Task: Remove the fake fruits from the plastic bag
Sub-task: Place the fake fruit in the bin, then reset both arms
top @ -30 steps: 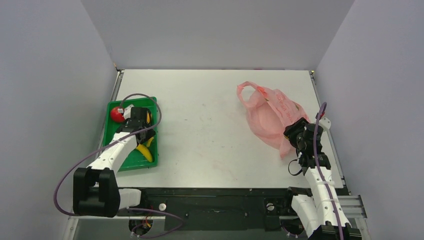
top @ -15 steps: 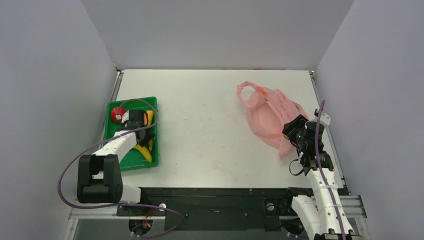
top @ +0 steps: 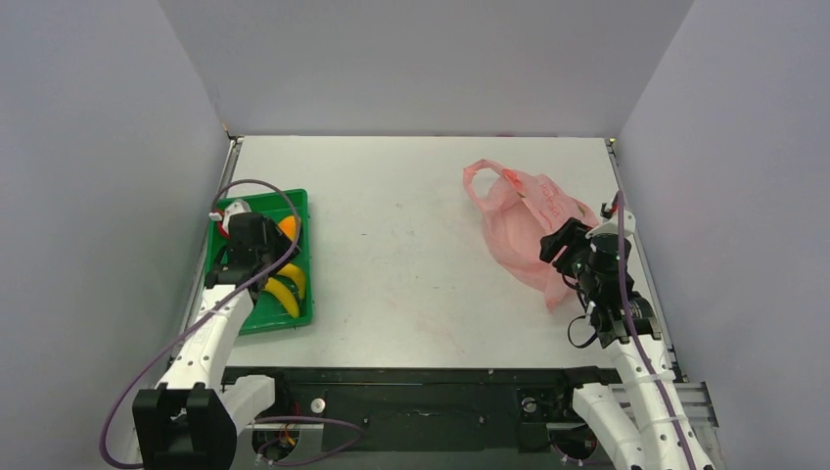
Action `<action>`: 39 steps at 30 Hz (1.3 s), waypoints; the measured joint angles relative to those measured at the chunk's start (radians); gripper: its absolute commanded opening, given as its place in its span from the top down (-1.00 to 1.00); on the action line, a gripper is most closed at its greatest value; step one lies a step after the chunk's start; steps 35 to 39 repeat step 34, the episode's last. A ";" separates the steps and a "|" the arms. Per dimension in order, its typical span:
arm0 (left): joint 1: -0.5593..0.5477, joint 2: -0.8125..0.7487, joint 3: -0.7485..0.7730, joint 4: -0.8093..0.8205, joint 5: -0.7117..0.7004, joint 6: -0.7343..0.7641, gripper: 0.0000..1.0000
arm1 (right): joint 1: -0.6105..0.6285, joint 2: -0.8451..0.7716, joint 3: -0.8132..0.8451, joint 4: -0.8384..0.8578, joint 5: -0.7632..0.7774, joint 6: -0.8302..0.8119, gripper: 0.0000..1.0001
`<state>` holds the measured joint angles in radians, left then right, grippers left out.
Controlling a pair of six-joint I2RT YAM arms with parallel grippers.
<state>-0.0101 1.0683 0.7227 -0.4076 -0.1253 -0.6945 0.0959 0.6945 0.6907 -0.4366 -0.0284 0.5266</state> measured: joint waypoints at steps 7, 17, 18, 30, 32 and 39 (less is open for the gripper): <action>0.000 -0.118 0.049 -0.053 0.027 0.038 -0.07 | 0.010 -0.014 0.056 -0.075 0.013 -0.015 -0.17; 0.000 -0.305 0.269 -0.049 0.238 0.138 -0.51 | 0.010 -0.150 0.247 -0.222 0.059 -0.072 -0.59; 0.000 -0.306 0.296 -0.041 0.269 0.150 -0.51 | 0.010 -0.175 0.265 -0.232 0.071 -0.075 -0.60; 0.000 -0.307 0.527 0.031 0.572 0.210 -0.50 | 0.010 -0.292 0.390 -0.349 0.301 -0.096 -0.69; 0.000 -0.314 0.548 0.035 0.585 0.212 -0.50 | 0.010 -0.306 0.391 -0.360 0.317 -0.097 -0.72; -0.001 -0.317 0.554 0.044 0.593 0.213 -0.50 | 0.010 -0.319 0.391 -0.366 0.326 -0.097 -0.73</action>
